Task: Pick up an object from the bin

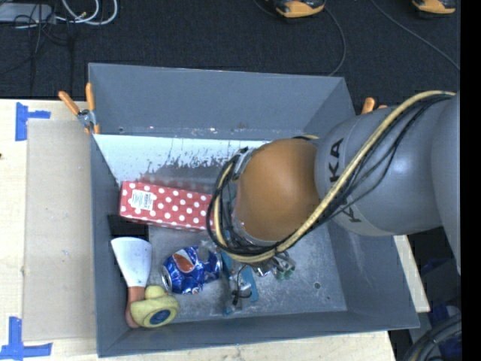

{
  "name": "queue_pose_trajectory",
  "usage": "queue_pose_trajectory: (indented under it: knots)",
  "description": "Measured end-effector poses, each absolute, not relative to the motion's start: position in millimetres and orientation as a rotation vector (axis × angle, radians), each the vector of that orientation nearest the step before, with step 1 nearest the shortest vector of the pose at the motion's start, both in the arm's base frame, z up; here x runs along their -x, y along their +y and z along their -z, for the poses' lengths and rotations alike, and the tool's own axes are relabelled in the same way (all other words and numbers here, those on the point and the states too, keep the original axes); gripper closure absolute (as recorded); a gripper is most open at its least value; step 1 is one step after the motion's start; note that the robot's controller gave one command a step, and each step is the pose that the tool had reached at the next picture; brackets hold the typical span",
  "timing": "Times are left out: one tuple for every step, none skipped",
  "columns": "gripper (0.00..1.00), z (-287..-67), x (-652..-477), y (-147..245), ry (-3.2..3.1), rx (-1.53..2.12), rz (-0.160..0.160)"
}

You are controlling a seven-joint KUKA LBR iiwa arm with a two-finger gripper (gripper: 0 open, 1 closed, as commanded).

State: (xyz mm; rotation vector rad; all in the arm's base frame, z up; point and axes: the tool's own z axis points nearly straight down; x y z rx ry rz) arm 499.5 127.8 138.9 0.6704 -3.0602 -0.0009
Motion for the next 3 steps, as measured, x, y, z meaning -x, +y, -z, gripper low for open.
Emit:
queue_pose_trajectory:
  knots:
    - [0.00,-111,-506.1,122,-3.078,-0.568,0.000]
    - [0.00,-85,-504.1,121,-2.988,-0.937,0.007]
    - [1.00,-76,-512.1,113,-3.045,-0.747,0.013]
